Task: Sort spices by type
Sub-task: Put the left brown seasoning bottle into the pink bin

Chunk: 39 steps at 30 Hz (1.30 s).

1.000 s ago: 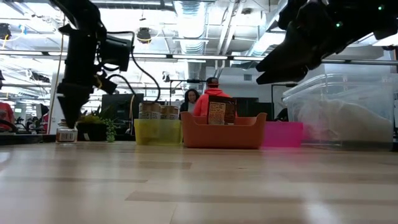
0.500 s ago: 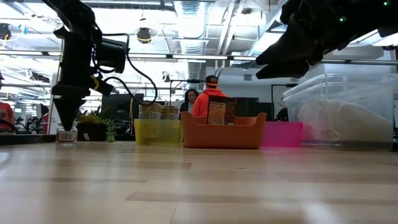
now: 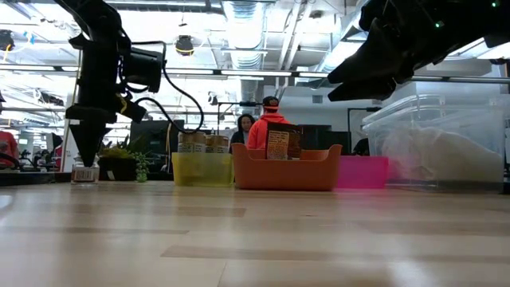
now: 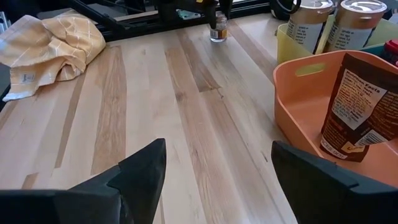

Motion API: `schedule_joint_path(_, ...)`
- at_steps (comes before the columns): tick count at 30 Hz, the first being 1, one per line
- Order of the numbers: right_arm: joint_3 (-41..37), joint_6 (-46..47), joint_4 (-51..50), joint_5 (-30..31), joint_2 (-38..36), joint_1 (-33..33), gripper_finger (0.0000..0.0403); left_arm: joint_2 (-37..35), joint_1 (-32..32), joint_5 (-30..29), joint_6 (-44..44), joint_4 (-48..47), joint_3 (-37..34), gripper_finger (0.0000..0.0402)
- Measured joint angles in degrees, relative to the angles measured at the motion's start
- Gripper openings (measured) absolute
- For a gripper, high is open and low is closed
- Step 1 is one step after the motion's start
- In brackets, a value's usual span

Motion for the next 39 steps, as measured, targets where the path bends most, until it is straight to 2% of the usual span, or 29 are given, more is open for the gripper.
schedule_joint_path(10, 0.0, 0.0, 0.2, 0.0, 0.0, -0.4, 0.0315, 0.2, -7.3, 4.5, 1.7, 6.8, 2.2, 0.0164)
schedule_joint_path(17, 0.0, 0.1, -0.3, 0.0, 0.0, -0.4, 0.0315, 0.1, -11.7, 4.8, 0.7, 9.4, 9.1, 0.0147)
schedule_joint_path(21, 0.9, 4.0, -7.9, -0.1, -1.4, -0.7, 0.0315, 2.3, -13.0, 4.9, 0.0, 10.6, 14.1, 0.0142)
schedule_joint_path(25, 2.9, 9.5, -19.1, 0.0, -2.7, -0.8, 0.0315, 8.4, -14.9, 6.9, 0.7, 11.7, 19.2, 0.0142)
schedule_joint_path(31, 5.2, 13.6, -26.7, -0.1, -2.7, -0.7, 0.0315, 22.9, -18.9, 10.0, 6.0, 12.7, 29.8, 0.0143)
schedule_joint_path(34, 6.1, 16.5, -31.7, -0.1, -2.7, -0.7, 0.0315, 29.8, -20.5, 10.1, 9.3, 12.9, 36.2, 0.0144)
schedule_joint_path(39, 6.2, 18.5, -34.5, -0.1, -2.7, -0.6, 0.0315, 38.9, -21.5, 10.1, 13.6, 12.8, 46.8, 0.0145)
